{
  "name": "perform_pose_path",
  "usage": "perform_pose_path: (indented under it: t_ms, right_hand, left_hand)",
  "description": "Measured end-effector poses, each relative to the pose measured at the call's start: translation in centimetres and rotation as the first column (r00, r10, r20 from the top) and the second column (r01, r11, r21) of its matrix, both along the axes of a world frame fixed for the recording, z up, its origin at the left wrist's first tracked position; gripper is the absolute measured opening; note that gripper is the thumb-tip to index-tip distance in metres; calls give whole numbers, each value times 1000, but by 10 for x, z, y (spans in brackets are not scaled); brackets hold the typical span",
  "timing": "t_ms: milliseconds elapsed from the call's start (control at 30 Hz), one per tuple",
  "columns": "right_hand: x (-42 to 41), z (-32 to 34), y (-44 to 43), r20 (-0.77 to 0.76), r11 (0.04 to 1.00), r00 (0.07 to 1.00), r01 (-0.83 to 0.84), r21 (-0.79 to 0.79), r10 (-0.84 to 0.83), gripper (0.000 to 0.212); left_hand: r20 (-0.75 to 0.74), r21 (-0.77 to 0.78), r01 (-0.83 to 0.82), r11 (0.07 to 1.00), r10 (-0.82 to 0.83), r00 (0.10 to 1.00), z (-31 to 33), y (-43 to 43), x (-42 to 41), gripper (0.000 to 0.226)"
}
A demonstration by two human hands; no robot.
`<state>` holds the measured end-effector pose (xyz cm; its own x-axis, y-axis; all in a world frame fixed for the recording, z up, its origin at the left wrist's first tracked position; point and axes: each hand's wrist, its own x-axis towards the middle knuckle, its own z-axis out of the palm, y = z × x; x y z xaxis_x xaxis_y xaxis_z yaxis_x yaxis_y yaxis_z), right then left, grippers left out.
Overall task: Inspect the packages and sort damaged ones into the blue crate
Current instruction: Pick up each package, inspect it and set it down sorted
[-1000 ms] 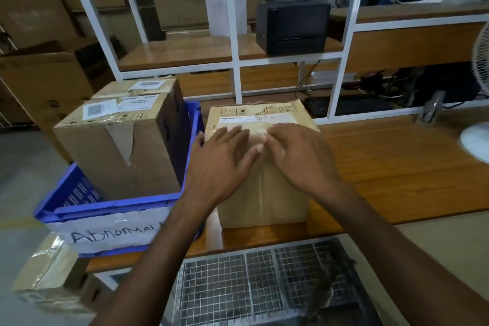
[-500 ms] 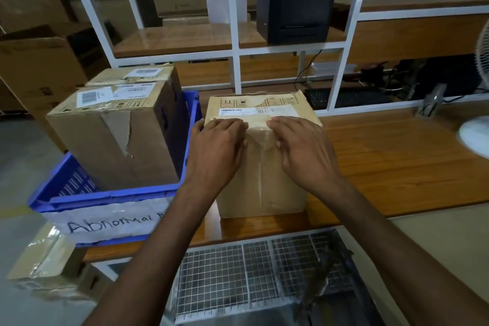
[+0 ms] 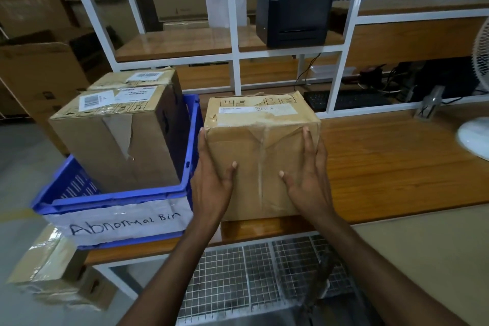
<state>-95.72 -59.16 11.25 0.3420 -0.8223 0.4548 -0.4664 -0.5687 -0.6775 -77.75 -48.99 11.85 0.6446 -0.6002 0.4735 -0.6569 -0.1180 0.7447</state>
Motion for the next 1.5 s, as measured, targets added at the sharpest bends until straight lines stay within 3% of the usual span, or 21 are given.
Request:
perform_pose_path:
  t_ms: [133, 200, 300, 433, 600, 700, 800, 933, 1267, 1367, 1500]
  right_hand:
    - [-4, 35, -15, -31, 997, 999, 14, -77, -17, 85]
    - [-3, 52, -27, -4, 999, 1000, -9, -45, 8, 65]
    - [3, 62, -44, -22, 1000, 999, -26, -3, 26, 54]
    - [12, 48, -67, -177, 995, 982, -46, 92, 62, 53]
    - [17, 25, -87, -250, 975, 959, -82, 204, 133, 47]
    - [22, 10, -84, -402, 968, 896, -102, 231, 190, 40]
    - [24, -4, -75, -490, 970, 844, -133, 205, 220, 41]
    - [26, -7, -57, -586, 981, 787, -171, 93, 192, 43]
    - [31, -11, -43, -738, 978, 654, -207, 39, 168, 51]
    - [34, -6, -40, -732, 980, 662, -192, 43, 162, 51]
    - [32, -15, -33, -709, 985, 690, -166, 43, 147, 57]
  left_hand:
    - [46, -92, -63, 994, 68, 997, 37, -3, 4, 90]
    - [57, -115, -71, 991, 78, 995, 53, -12, 11, 76]
    - [18, -63, 5, 998, -4, 1000, 58, -31, 23, 51]
    - [-45, 167, 107, 980, -101, 994, 35, -49, 39, 50]
    - [-14, 331, 118, 936, -121, 993, 18, -67, 48, 51]
    - [-39, 583, 249, 774, -280, 959, 3, -71, 50, 57]
    - [-11, 699, 269, 663, -366, 931, -11, -65, 45, 61]
    - [213, 737, 188, 650, -486, 847, -15, -49, 27, 61]
    - [255, 820, 121, 559, -547, 798, -13, -48, 13, 62]
    - [229, 836, 126, 534, -548, 805, -11, -49, 15, 64]
    - [233, 800, 142, 583, -519, 822, -20, -41, 11, 61]
